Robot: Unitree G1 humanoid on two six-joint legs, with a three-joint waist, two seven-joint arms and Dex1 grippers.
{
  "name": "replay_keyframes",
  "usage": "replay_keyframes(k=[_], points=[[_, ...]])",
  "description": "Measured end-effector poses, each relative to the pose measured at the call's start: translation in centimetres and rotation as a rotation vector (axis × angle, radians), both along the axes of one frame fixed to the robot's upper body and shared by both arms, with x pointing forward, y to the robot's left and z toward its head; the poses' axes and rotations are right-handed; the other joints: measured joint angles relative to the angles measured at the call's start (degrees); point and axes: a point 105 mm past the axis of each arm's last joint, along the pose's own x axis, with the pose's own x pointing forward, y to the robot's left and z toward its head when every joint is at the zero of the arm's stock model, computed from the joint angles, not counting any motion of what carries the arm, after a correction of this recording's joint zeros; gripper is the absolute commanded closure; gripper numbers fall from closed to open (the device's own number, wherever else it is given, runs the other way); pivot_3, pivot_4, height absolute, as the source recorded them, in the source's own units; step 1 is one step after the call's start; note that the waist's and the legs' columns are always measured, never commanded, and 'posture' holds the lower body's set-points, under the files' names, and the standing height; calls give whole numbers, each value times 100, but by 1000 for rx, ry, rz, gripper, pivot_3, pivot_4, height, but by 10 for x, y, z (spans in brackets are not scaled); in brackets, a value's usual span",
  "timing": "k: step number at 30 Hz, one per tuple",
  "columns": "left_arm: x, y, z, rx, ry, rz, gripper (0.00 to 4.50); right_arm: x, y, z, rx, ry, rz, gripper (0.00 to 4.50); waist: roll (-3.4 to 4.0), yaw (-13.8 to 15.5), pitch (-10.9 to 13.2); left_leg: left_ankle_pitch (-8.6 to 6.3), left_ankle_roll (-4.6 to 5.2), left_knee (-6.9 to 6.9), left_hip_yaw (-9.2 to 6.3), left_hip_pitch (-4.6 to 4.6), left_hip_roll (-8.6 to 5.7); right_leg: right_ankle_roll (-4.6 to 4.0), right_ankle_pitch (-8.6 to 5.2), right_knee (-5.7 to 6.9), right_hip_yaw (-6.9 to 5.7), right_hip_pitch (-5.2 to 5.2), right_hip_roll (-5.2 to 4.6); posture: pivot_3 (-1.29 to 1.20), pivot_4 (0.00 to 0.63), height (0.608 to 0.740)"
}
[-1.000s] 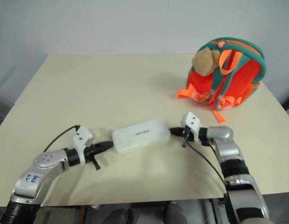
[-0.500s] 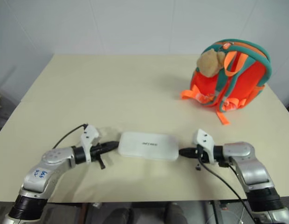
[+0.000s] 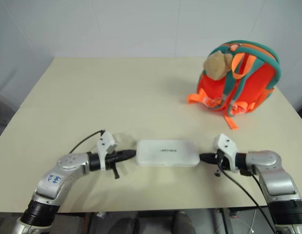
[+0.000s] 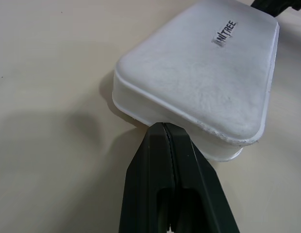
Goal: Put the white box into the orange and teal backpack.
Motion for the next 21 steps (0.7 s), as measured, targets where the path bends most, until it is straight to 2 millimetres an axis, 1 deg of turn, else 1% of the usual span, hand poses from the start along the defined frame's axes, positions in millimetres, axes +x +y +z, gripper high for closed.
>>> replay_keyframes(k=[4,6,7,8,11,13,14,15,16,17,18,21], points=[[2,6,0,32,-14,14,4500,0,3,3,19,19,33,4380,0,2,0,0,0,-2,-1,-1,1,0,0,-1,0,-1,1,0,150,740],[3,13,2,54,-23,29,4500,-3,1,5,26,45,45,3665,0,3,0,0,0,-2,-1,-1,0,0,0,-2,0,-1,0,0,150,740],[3,20,4,69,-23,35,4130,-4,-3,6,12,61,45,3465,0,3,0,-1,1,-2,-1,-2,0,0,0,-2,0,-1,0,0,150,740],[3,27,6,86,-17,39,3973,-3,-6,8,3,62,43,3169,0,-2,0,-1,2,-2,0,-1,0,0,0,-3,0,-1,0,0,150,740],[0,49,11,143,28,39,3104,5,-17,23,-17,34,18,2216,0,-15,0,-2,4,-2,3,3,2,-2,-1,0,2,-1,1,0,150,740],[-5,61,12,174,79,17,2516,6,-27,29,-43,40,3,1543,0,-12,0,-3,5,-5,2,3,3,-5,-2,-2,1,-1,3,0,150,740],[-7,66,13,181,103,12,2242,5,-32,31,-51,55,-6,1277,1,-3,0,-3,5,-7,1,0,3,-6,-3,-3,-1,-2,3,0,150,740],[-10,71,13,179,141,6,1879,5,-35,33,-54,69,-15,884,1,6,0,-4,7,-7,0,-1,3,-6,-3,-5,-2,-2,2,0,150,740],[-11,74,13,173,173,6,1594,6,-37,36,-50,75,-25,595,1,4,0,-5,8,-7,1,-1,2,-6,-3,-5,-1,-2,1,0,150,740],[-12,76,13,157,211,4,1255,7,-38,40,-28,88,-37,211,2,-3,1,-5,9,-6,1,-3,2,-5,-3,-4,-1,-3,0,0,150,740],[-13,75,14,135,238,-1,994,7,-38,44,-6,99,-49,0,1,-4,1,-6,10,-6,1,-3,2,-4,-2,-3,0,-2,0,0,150,740],[-17,66,21,31,352,-22,55,3,-38,56,36,165,-73,0,2,9,1,-7,11,-6,-6,-6,3,-4,-2,1,-3,-2,0,0,150,740]])
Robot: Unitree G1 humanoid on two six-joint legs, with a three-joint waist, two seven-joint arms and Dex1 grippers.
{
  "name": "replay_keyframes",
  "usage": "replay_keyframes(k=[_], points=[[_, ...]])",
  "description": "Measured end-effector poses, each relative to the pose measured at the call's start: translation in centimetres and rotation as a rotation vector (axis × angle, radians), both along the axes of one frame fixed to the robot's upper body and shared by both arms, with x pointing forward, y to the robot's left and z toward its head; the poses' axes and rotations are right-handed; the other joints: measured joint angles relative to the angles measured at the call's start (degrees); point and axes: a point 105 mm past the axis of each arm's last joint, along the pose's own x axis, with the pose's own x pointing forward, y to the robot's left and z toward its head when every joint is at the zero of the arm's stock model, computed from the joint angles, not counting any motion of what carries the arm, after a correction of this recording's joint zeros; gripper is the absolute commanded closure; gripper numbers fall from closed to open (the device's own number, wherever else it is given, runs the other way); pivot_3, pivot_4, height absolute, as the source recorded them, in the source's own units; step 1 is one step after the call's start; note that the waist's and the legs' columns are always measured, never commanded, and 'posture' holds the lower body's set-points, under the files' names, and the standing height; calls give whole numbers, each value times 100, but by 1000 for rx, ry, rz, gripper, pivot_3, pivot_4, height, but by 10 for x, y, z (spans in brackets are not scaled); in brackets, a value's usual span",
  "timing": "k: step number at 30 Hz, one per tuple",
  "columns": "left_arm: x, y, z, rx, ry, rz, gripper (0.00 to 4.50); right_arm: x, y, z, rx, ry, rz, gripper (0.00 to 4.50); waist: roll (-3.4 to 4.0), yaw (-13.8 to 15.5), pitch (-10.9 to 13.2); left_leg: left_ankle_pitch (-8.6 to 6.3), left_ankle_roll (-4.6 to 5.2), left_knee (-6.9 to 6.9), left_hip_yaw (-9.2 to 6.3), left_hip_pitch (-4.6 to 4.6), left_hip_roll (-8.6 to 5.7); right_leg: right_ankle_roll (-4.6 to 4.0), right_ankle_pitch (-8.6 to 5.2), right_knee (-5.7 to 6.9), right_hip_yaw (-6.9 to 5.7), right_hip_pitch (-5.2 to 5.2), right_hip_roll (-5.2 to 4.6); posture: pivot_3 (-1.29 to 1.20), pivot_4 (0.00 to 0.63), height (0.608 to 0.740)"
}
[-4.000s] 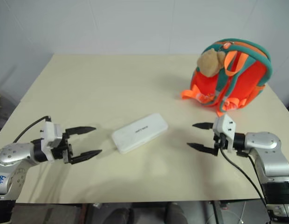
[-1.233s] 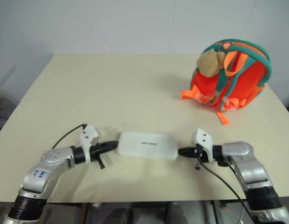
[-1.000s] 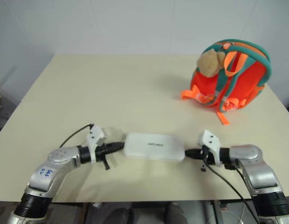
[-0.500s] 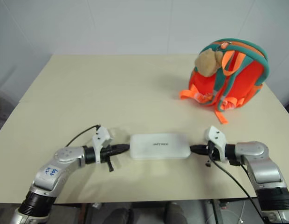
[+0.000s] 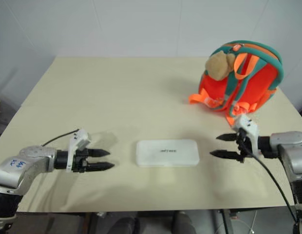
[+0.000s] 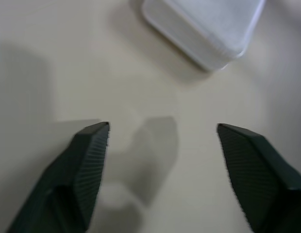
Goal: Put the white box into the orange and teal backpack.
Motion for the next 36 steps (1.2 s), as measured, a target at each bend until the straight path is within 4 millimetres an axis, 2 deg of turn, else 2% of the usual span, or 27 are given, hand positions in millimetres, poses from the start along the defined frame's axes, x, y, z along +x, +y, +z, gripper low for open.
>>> replay_keyframes(k=[6,8,11,16,28,36], points=[[-14,-24,-1,-159,258,-26,17,-9,4,13,39,130,-44,0,0,-23,0,-2,3,0,1,-2,0,1,1,5,2,-1,1,0,150,740],[-11,-35,-2,-191,280,-13,17,-8,1,14,20,172,-90,0,0,-17,0,-2,3,4,1,-1,-2,2,1,-3,3,-1,0,0,150,740],[-3,-48,-7,-214,294,22,17,-5,8,15,45,242,-124,0,-2,-19,1,0,-1,8,1,3,0,1,1,-3,2,-1,2,0,150,740],[7,-60,-9,-230,272,62,17,-1,23,3,90,345,-140,0,-2,-9,0,3,-6,15,0,4,-3,1,1,2,3,1,0,0,150,740],[17,-63,-8,-262,321,99,17,5,33,-15,105,403,-117,0,-1,5,-1,4,-6,38,-1,4,-9,4,9,13,4,9,-1,0,150,740],[17,-68,-7,-292,389,83,17,11,51,-19,120,406,-65,0,-1,10,-1,3,-7,39,-1,-2,-11,8,10,2,4,9,-3,0,150,740]])
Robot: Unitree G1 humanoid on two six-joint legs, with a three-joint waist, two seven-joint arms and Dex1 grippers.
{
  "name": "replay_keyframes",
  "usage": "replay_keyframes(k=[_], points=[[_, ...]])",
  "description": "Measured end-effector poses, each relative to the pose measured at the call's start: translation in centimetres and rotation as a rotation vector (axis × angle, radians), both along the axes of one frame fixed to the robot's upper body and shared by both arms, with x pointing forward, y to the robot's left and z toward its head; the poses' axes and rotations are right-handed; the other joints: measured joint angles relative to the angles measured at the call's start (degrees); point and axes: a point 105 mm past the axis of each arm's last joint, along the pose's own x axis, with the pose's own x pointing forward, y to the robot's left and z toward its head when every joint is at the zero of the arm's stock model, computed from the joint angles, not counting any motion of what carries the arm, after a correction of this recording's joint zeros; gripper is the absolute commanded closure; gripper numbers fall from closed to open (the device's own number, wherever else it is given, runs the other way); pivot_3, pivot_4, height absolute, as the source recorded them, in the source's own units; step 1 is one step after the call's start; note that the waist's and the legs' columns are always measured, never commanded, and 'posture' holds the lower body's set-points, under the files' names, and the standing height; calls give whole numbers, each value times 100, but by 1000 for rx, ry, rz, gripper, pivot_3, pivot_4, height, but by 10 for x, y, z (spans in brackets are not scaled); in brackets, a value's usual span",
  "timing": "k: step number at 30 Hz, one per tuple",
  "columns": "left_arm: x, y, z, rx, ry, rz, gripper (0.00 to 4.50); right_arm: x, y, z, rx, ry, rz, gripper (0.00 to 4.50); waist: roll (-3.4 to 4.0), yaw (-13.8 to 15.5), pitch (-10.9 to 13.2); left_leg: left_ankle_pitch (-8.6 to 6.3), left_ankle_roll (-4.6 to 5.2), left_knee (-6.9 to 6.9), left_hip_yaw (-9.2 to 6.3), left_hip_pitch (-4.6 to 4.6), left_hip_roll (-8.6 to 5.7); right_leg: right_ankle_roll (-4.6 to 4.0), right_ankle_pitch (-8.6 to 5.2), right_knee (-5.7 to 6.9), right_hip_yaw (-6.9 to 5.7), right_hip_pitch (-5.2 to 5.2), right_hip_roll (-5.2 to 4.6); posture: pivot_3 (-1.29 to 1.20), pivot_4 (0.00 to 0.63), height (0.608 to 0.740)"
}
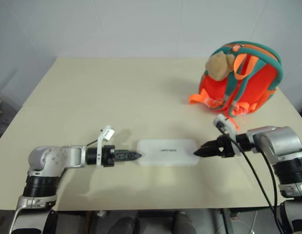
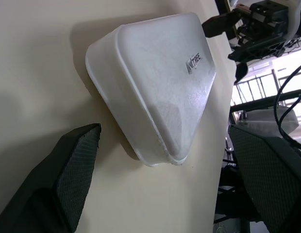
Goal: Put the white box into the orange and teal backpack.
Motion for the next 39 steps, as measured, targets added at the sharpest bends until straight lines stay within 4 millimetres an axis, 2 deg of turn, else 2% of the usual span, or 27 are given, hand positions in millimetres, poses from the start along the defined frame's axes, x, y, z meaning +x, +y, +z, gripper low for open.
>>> replay_keyframes(k=[7,19,26,29,34,37,39], points=[[1,-11,0,-5,7,-28,17,1,14,-10,5,19,27,0,0,15,0,7,-19,0,1,-4,-1,3,2,-3,0,0,-1,0,150,740],[2,-33,-1,-56,33,-52,17,4,27,-12,37,-3,64,0,-1,27,-1,7,-20,1,1,-2,-2,4,2,-4,0,0,0,0,150,740],[5,-38,-3,-85,75,-57,17,4,27,-14,25,-45,95,0,-1,77,-1,7,-20,1,3,-3,-4,5,3,-5,0,1,-1,0,150,740],[6,-38,-3,-101,94,-52,633,2,26,-17,23,-46,103,0,-1,91,-1,7,-20,1,3,-3,-3,5,3,-6,0,1,0,0,150,740],[6,-34,-10,-100,157,-37,2209,-1,26,-19,19,-62,126,0,-2,80,-1,7,-21,1,3,-4,0,5,3,-5,0,-1,3,0,150,740],[1,-32,-2,-145,172,-68,3044,-5,22,-21,13,-71,133,0,-3,83,-1,7,-21,1,3,-5,0,5,3,-5,-1,-1,2,0,150,740],[1,-27,1,-140,171,-64,3255,-9,20,-21,10,-81,138,0,-5,79,-2,6,-21,1,2,-4,0,5,2,-8,-1,-1,2,0,150,740]])
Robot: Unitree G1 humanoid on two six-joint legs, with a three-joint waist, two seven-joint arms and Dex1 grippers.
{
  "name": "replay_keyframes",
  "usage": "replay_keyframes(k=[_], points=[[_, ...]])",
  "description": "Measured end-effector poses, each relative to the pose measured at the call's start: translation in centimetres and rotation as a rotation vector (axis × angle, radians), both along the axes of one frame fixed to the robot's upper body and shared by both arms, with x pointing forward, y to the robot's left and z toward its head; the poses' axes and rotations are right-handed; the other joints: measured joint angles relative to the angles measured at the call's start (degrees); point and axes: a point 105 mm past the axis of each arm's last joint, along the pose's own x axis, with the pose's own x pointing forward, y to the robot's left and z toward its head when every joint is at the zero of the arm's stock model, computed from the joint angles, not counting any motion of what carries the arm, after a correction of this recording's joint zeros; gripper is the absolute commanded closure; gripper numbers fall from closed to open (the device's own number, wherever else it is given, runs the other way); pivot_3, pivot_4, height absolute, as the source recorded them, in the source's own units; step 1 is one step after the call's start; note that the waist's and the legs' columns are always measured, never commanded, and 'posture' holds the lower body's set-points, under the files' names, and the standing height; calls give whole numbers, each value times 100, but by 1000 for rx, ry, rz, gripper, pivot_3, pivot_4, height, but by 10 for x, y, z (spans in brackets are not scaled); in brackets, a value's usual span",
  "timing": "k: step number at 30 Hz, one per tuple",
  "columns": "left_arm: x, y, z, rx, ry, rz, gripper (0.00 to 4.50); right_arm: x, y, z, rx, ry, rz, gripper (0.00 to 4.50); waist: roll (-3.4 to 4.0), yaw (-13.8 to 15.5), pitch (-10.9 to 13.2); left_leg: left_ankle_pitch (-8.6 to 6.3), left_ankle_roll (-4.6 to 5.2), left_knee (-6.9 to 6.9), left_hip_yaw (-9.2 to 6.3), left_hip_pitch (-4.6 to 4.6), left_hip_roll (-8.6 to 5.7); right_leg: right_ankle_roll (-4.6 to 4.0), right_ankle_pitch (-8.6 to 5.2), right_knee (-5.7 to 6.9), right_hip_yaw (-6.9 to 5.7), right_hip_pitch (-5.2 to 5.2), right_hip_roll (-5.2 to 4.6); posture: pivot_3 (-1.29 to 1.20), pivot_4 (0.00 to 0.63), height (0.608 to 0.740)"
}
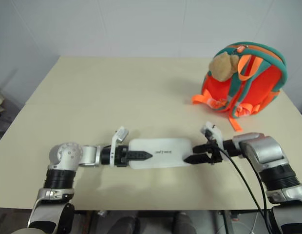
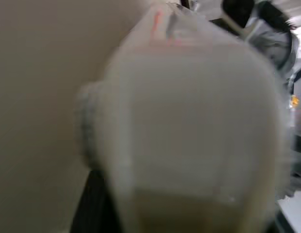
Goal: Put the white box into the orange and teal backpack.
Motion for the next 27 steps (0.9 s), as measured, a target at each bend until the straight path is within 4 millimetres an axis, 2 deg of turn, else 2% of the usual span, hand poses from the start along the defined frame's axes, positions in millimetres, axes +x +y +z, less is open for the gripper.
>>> replay_keyframes(k=[5,8,11,16,21,27], points=[[0,16,9,24,-35,17,3255,-8,-13,-1,20,-25,-42,0,0,-64,0,-1,1,0,0,1,2,0,0,2,1,0,0,0,150,740],[0,23,16,22,-87,35,3255,-3,-28,9,42,-96,-121,0,0,-107,0,-1,0,0,5,1,1,0,0,3,6,-4,-2,0,150,740],[0,33,26,-6,-182,59,3255,10,-59,32,46,-237,-245,0,0,-103,0,0,-2,-5,7,1,3,-1,-1,1,6,-6,0,0,150,740],[-4,48,41,-26,-389,41,3255,31,-94,58,45,-408,-400,0,0,-109,1,3,-11,-17,28,4,4,-3,-1,-9,15,-10,-2,0,150,740],[-3,51,44,-41,-480,37,3255,58,-117,89,-4,-604,-507,0,0,-113,1,1,-7,-19,38,4,5,-1,0,-13,20,-13,-1,0,150,740],[-7,50,45,-48,-503,24,3255,92,-140,126,-15,-790,-675,0,1,-137,1,1,-7,-49,57,5,11,2,1,-10,29,-23,2,0,150,740]])
